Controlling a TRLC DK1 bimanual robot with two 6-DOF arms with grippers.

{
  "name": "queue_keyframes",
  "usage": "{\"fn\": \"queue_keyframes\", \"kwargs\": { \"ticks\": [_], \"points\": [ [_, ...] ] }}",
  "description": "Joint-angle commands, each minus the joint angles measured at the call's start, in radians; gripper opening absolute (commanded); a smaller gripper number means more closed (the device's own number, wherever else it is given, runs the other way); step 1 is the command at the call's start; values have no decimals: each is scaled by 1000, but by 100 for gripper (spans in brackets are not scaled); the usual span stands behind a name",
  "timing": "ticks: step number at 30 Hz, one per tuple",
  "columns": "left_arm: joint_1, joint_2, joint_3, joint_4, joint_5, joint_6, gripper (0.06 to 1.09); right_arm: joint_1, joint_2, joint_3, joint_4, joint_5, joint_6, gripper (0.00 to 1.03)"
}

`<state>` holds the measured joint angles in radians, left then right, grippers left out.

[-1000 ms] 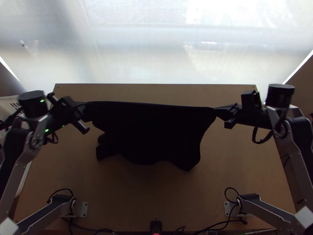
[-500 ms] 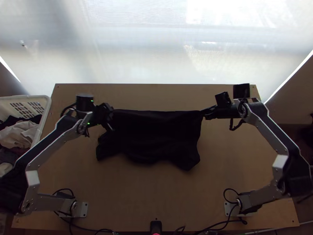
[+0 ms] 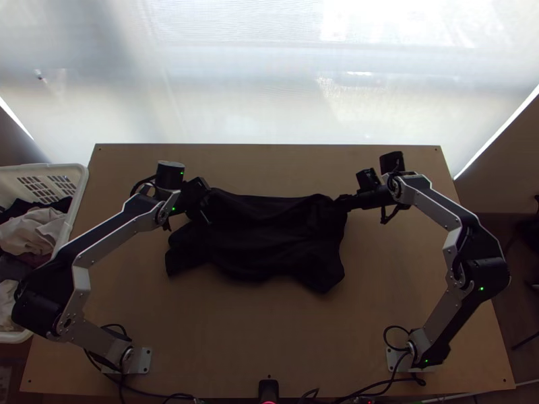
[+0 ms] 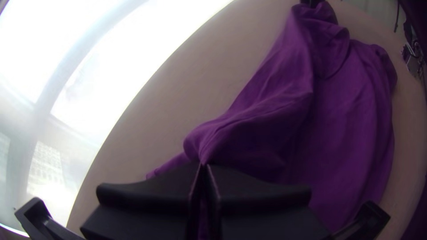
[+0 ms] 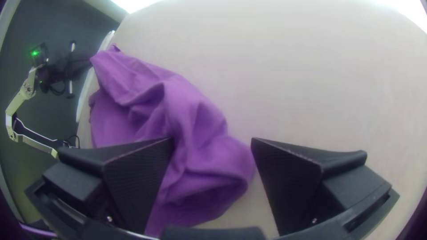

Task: Fold the t-shirt

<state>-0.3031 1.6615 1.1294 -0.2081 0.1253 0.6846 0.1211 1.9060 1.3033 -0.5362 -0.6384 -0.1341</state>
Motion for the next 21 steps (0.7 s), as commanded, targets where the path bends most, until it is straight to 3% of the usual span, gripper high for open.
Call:
{"fn": "queue_keyframes", "kwargs": {
  "ticks": [1, 13, 16, 19, 21],
  "points": [
    [-1, 18, 13, 4, -4, -16, 9, -31, -42, -4, -44, 14, 1, 97],
    [-1, 11, 33, -5, -6, -23, 9, -90, -337, -44, -174, 49, -33, 97],
    [2, 1, 33, -7, -6, -23, 9, 61, -461, -136, -186, 260, -157, 96],
    [5, -14, 33, -11, -6, -17, 9, 305, -575, -283, -140, 629, -317, 96],
    [5, -23, 33, -16, -6, -16, 9, 397, -641, -368, -57, 724, -372, 96]
  ]
}}
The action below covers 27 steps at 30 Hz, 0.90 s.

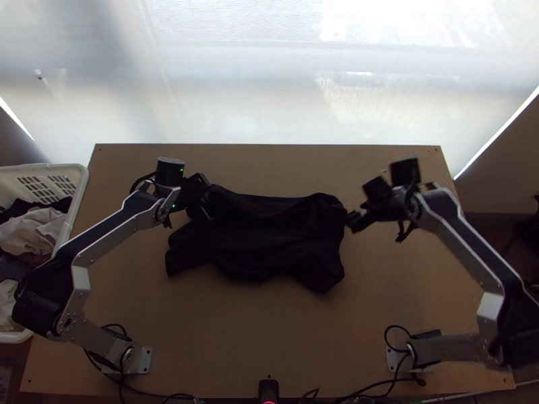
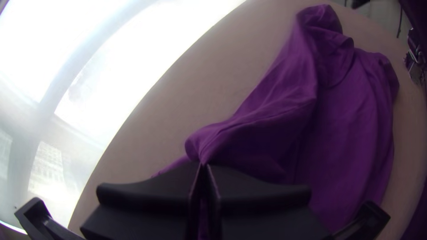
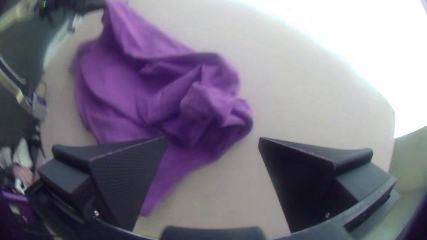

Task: Fold the t-shirt

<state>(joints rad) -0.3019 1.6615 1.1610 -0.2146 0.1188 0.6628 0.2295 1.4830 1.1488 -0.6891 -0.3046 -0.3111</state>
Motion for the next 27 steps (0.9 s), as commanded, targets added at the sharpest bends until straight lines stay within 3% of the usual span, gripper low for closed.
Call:
{"fn": "queue_keyframes", "kwargs": {
  "ticks": [1, 9, 18, 25, 27],
  "points": [
    [4, -28, 2, -11, 1, 6, 9, 307, -230, -233, 111, 394, -203, 95],
    [4, -59, -24, -16, -1, -2, 9, 327, -236, -320, 246, 498, -347, 93],
    [18, -83, -38, -16, -4, -3, 9, 314, -237, -452, 634, 575, -678, 90],
    [21, -105, -64, -16, -7, -6, 9, 338, -268, -653, 962, 575, -844, 87],
    [23, -105, -67, -16, -7, -8, 9, 347, -270, -682, 997, 573, -864, 87]
  ]
}}
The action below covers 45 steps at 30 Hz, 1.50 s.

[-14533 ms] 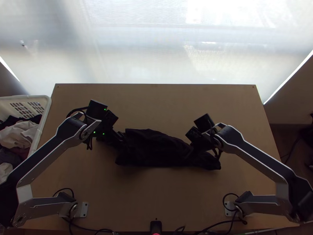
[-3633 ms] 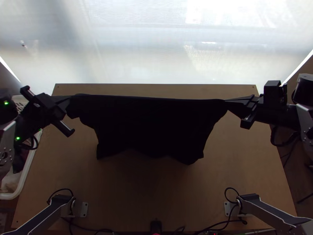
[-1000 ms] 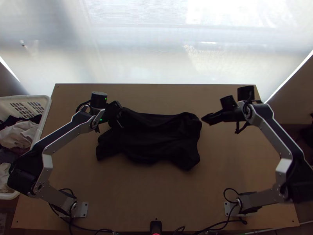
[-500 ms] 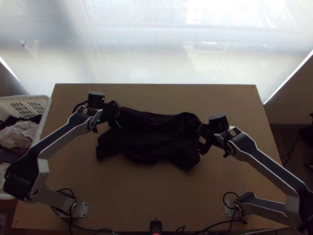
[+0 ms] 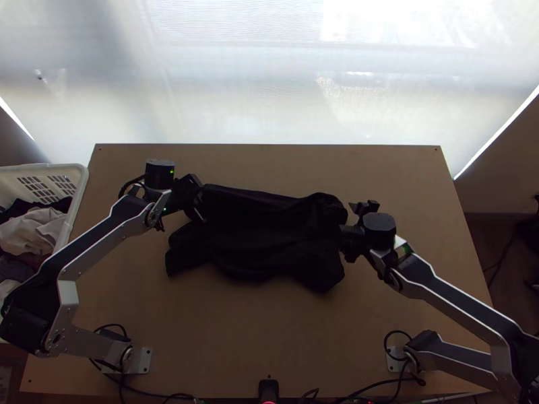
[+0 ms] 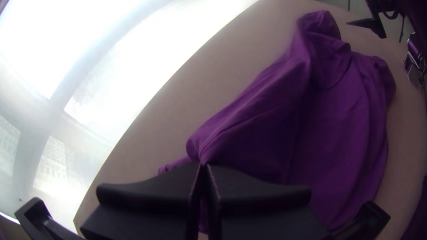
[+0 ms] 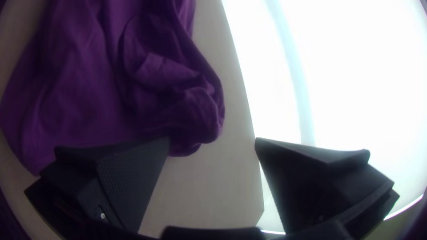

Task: Fold the t-shirt

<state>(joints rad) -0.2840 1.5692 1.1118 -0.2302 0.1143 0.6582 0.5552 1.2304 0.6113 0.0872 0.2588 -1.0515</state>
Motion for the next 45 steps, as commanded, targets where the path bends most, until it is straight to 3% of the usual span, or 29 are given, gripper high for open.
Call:
{"fn": "queue_keyframes", "kwargs": {
  "ticks": [1, 14, 32, 36, 42, 43, 45],
  "points": [
    [5, -14, -18, 0, -2, -3, 9, 32, -14, -157, 233, 10, -128, 87],
    [3, -14, -1, 0, -7, -5, 9, 71, 130, -183, 436, -3, -139, 78],
    [22, -20, -1, -1, -8, -8, 9, -8, 314, -67, 528, -64, -211, 76],
    [25, -23, -1, -1, -8, -8, 9, -47, 354, -45, 529, -113, -249, 49],
    [28, -34, -3, -4, -8, -11, 9, -37, 359, -28, 520, -118, -251, 10],
    [31, -38, -3, -6, -8, -11, 9, -29, 339, -31, 520, -118, -251, 5],
    [37, -54, -1, -15, -8, -11, 9, -9, 271, -21, 499, -112, -223, 3]
  ]
}}
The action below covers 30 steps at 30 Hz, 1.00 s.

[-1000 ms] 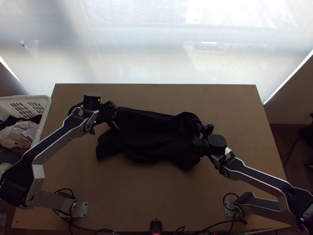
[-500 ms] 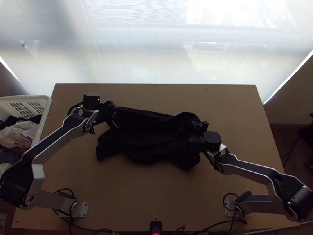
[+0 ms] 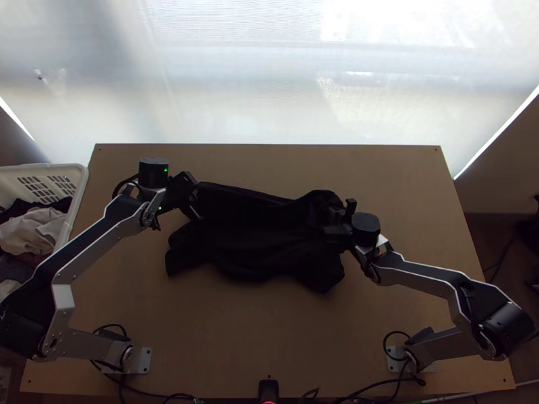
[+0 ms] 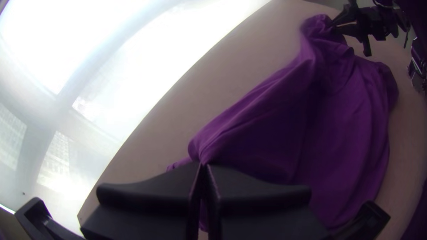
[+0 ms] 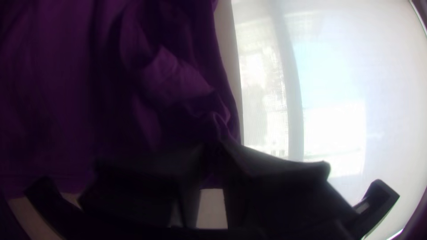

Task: Fold the t-shirt

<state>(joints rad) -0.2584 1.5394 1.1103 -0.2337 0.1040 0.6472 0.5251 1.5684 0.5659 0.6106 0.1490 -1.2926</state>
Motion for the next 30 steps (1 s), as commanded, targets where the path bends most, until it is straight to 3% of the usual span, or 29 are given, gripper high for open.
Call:
{"fn": "queue_keyframes", "kwargs": {
  "ticks": [1, 6, 10, 14, 19, 30],
  "points": [
    [15, -36, 5, -24, 2, -3, 9, 27, -103, 45, -72, 12, 52, 3],
    [19, -131, 39, -128, 3, -29, 9, 55, -249, 196, -437, 38, 245, 3],
    [33, -194, 112, -326, 54, -121, 9, 87, -297, 368, -776, 38, 446, 3],
    [36, -294, 126, -455, 59, -141, 9, 124, -309, 529, -1066, 15, 607, 3],
    [38, -444, 135, -596, 59, -169, 9, 131, -312, 695, -1361, -118, 791, 3],
    [88, -690, 263, -923, 71, -192, 9, 101, -343, 967, -1776, -417, 977, 3]
  ]
}}
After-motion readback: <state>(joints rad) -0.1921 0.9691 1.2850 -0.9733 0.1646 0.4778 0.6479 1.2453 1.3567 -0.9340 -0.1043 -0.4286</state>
